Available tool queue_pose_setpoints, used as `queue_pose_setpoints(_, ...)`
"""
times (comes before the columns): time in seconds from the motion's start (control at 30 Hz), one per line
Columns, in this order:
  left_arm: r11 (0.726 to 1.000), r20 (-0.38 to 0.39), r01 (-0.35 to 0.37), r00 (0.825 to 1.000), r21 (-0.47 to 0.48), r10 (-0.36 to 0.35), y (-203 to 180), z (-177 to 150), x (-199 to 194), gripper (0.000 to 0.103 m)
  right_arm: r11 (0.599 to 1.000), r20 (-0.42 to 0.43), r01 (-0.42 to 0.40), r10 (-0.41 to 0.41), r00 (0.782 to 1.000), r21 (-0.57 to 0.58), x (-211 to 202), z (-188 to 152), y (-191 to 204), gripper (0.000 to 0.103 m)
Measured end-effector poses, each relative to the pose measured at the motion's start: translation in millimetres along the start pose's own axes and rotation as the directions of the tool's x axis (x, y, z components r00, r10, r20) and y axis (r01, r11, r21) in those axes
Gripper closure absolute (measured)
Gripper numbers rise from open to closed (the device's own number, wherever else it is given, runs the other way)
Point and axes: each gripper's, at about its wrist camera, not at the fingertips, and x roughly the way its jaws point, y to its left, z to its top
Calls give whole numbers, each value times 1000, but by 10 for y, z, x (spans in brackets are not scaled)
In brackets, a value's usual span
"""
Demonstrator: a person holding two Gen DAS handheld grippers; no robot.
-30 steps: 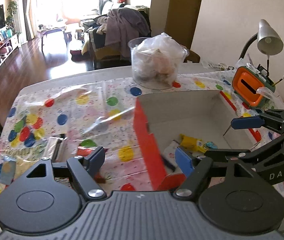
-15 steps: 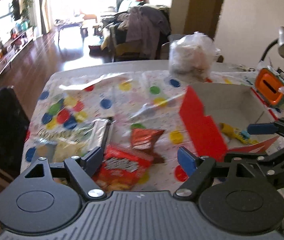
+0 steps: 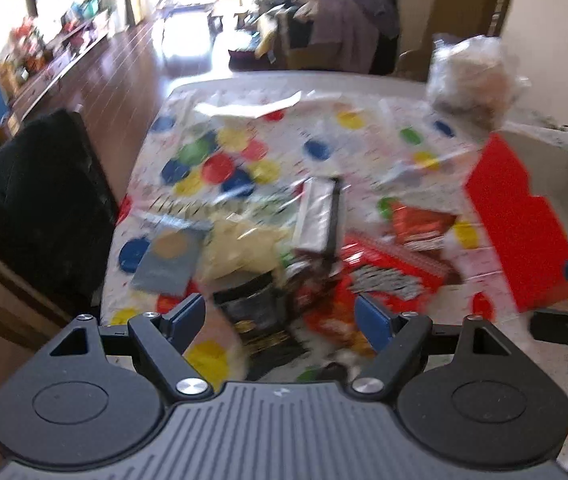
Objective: Organize snacks
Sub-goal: 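Grasp the black cookie bag with the left tool while the right tool grasps a small black round item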
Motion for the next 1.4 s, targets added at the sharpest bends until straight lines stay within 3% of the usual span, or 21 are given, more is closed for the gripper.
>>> queue_pose_setpoints(0.23, 999, -113, -14, 994, -35, 10, 268, -26, 404, 21, 992, -64, -61, 54, 997, -110, 254, -43, 401, 2)
queue_pose_setpoints(0.47, 998, -193, -24, 981, -59, 12, 327, 20, 689, 21, 949, -163, -190, 152, 975, -252, 582, -74, 818, 7)
queue_pose_setpoints(0.7, 999, -214, -21, 977, -28, 14, 286, 71, 815, 21, 912, -260, -289, 215, 941, -292, 918, -62, 1076, 24)
queue_pose_setpoints(1.0, 999, -249, 8, 968, -41, -18, 296, 91, 959, 21, 927, -304, -255, 168, 938, -277, 1241, -38, 1075, 47)
queue_pose_setpoints(1.23, 999, -246, 5, 969, -32, -13, 289, 95, 1016, 21, 891, -272, -188, 75, 959, -414, 1274, -133, 1243, 58)
queue_pose_setpoints(1.33, 1000, -235, -2, 972, -18, -2, 274, 94, 1013, 25, 863, -245, -154, 36, 969, -482, 1261, -202, 1334, 62)
queue_pose_setpoints(1.4, 1000, -226, -13, 974, -7, 11, 268, 88, 1000, 34, 857, -239, -152, 34, 970, -492, 1233, -213, 1357, 67)
